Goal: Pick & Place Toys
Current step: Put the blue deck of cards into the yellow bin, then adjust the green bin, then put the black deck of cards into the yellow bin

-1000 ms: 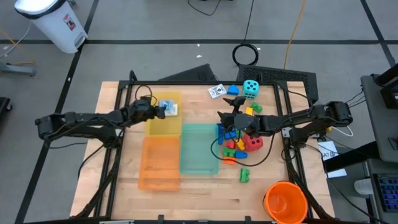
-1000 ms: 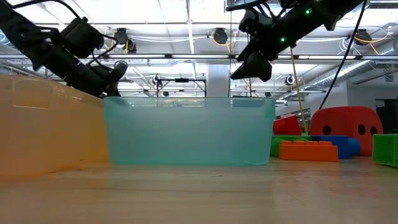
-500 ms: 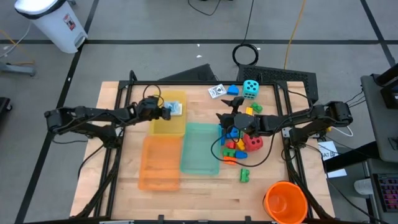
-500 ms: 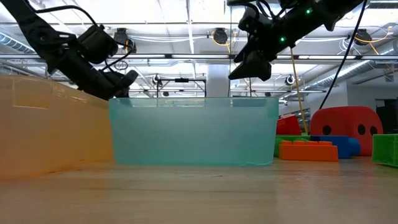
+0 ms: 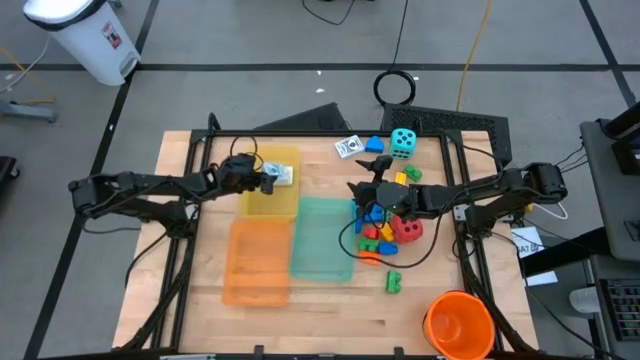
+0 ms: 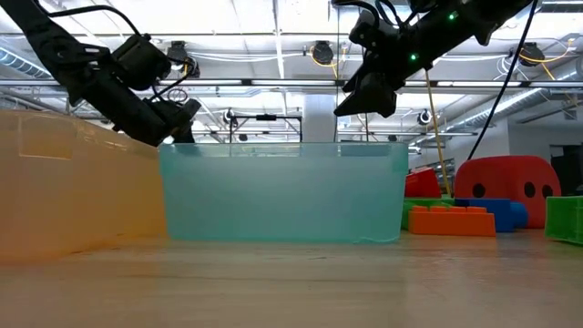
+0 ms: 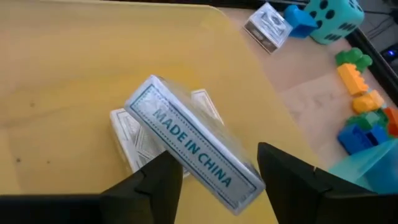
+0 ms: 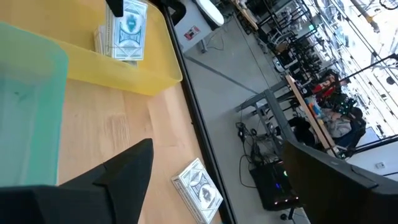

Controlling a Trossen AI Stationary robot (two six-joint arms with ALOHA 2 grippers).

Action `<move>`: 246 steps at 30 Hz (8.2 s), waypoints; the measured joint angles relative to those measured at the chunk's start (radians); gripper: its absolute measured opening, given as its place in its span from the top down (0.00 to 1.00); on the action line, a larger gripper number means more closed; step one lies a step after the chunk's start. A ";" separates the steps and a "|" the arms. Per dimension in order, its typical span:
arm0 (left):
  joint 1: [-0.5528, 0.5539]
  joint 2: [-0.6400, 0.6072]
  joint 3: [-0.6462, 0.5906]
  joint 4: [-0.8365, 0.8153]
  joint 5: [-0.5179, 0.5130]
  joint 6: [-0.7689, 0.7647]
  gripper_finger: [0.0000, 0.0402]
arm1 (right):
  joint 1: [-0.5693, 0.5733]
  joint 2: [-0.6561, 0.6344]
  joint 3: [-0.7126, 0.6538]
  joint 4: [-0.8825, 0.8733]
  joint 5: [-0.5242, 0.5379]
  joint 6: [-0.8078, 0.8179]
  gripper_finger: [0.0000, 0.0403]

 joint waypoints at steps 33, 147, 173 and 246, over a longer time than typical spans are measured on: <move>0.020 -0.400 0.001 -0.077 0.060 0.127 0.47 | 0.030 0.529 0.309 0.020 -0.619 0.407 0.53; 0.027 -0.509 0.000 -0.336 -0.099 0.092 0.47 | -0.598 0.466 0.347 -0.380 -0.604 0.198 1.00; 0.027 -0.509 0.000 -0.335 -0.100 0.093 0.47 | -0.474 0.331 0.325 -0.608 -0.810 0.200 0.87; 0.026 -0.448 0.000 -0.304 -0.099 0.069 0.47 | -0.568 0.389 0.144 -0.310 -0.832 0.160 0.11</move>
